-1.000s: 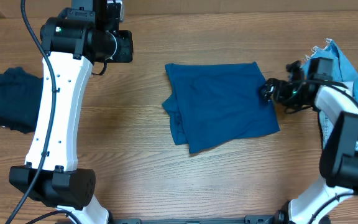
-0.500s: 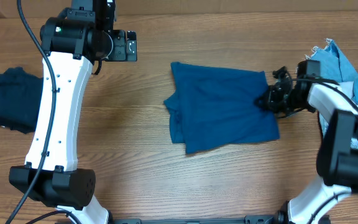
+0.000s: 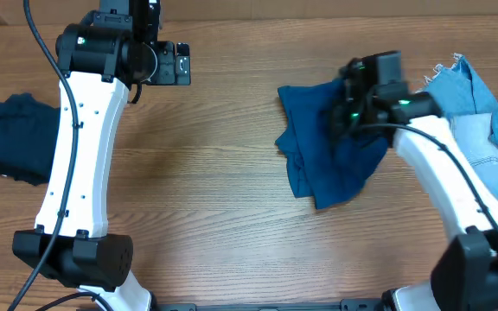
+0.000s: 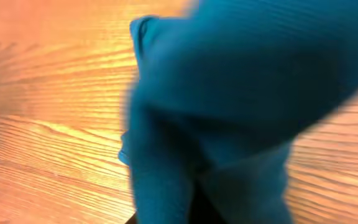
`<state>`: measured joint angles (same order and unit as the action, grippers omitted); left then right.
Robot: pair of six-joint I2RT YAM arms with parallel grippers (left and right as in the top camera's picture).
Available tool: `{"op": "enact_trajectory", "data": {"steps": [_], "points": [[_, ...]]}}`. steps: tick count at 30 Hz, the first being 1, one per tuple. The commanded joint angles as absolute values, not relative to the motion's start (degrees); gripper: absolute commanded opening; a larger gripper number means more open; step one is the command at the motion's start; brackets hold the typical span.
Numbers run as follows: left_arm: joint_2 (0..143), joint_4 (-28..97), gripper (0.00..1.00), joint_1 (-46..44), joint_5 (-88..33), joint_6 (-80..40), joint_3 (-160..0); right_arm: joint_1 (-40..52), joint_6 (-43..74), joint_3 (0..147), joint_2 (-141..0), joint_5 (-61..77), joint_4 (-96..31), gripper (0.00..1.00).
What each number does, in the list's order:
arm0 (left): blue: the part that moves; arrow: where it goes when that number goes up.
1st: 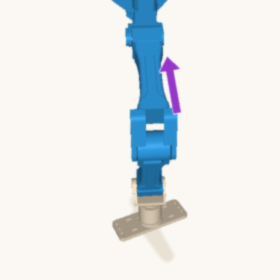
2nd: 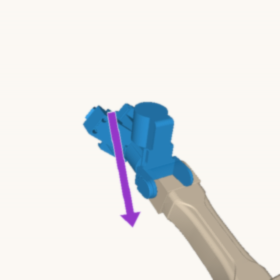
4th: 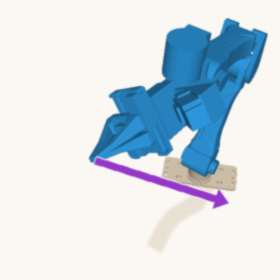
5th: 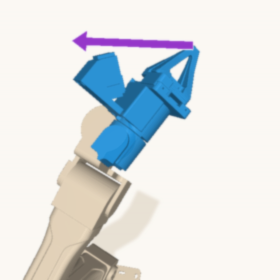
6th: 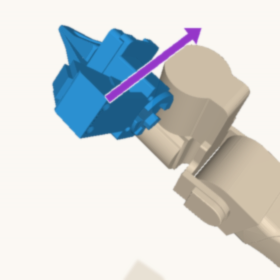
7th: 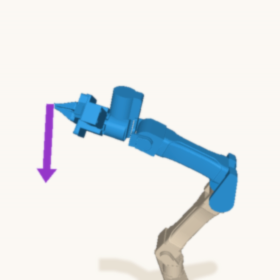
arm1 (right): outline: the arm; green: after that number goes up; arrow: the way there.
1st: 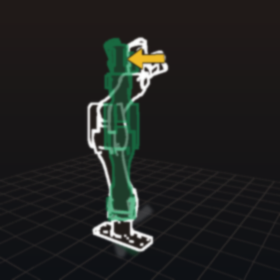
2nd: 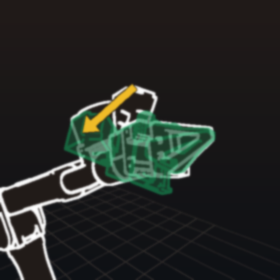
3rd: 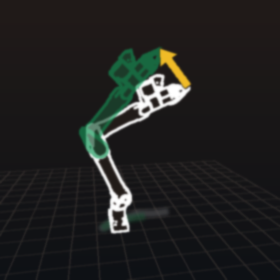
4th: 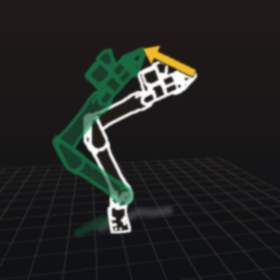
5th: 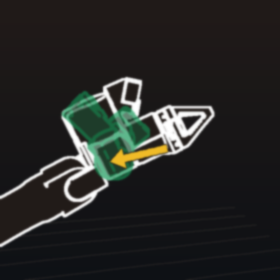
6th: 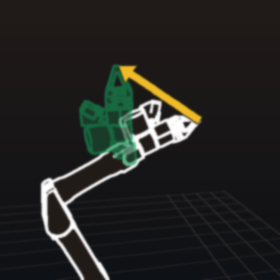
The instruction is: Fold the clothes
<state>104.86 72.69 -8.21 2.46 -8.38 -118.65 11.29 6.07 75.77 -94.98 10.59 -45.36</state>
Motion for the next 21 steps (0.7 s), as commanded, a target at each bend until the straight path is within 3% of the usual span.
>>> {"op": "enact_trajectory", "data": {"steps": [1,6,9,11,16,21], "points": [[104.99,72.64,1.00,-8.27,3.42,-7.70,-118.65,13.72,9.56,76.99,-102.02,8.43,-43.59,0.09],[104.99,72.64,1.00,-8.27,3.42,-7.70,-118.65,17.19,10.52,76.99,-107.00,8.67,-43.57,0.12],[104.99,72.64,1.00,-8.27,3.42,-7.70,-118.65,20.16,10.52,77.01,-106.96,11.07,-43.97,0.39],[104.99,72.64,1.00,-8.27,3.42,-7.70,-118.65,21.47,10.50,77.95,-106.63,11.86,-44.97,0.52],[104.99,72.64,1.00,-8.27,3.42,-7.70,-118.65,22.48,10.48,89.30,-104.12,11.79,-52.75,0.56],[104.99,72.64,1.00,-8.27,3.42,-7.70,-118.65,17.78,10.52,94.91,-102.61,11.38,-59.90,0.59]]}}
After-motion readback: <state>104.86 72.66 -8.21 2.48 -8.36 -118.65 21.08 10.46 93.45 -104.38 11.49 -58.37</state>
